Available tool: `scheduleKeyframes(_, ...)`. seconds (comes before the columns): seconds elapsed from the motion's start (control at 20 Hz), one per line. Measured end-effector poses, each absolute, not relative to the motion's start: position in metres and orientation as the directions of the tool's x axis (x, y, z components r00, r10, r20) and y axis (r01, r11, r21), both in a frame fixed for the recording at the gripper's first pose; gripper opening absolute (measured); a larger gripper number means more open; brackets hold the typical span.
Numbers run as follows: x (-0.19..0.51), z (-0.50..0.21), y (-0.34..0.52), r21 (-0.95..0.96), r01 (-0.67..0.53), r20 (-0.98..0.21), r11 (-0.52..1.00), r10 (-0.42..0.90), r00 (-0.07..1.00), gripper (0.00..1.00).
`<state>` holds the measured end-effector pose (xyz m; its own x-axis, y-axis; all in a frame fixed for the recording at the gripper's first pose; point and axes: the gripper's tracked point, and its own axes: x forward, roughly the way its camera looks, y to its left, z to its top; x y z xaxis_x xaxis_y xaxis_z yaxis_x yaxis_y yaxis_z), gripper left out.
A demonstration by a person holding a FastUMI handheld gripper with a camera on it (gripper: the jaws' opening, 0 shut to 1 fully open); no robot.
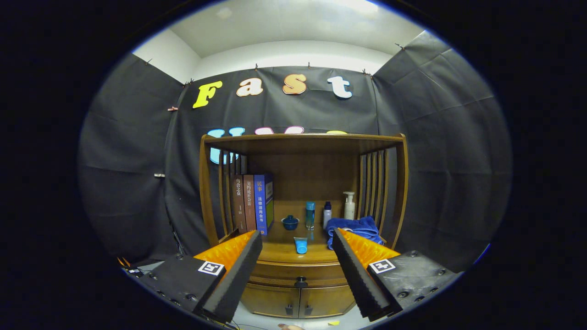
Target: Pull open the drawer, take out the items inside it, and place them on the countertop above the cabinet.
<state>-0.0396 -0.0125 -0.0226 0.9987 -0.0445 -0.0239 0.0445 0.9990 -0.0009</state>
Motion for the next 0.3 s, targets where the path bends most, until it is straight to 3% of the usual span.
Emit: scheduleKeyframes(0.3, -0.0386, -0.014, -0.0119, 0.002, 0.041, -0.013, 0.999, -0.041, 0.999, 0.99)
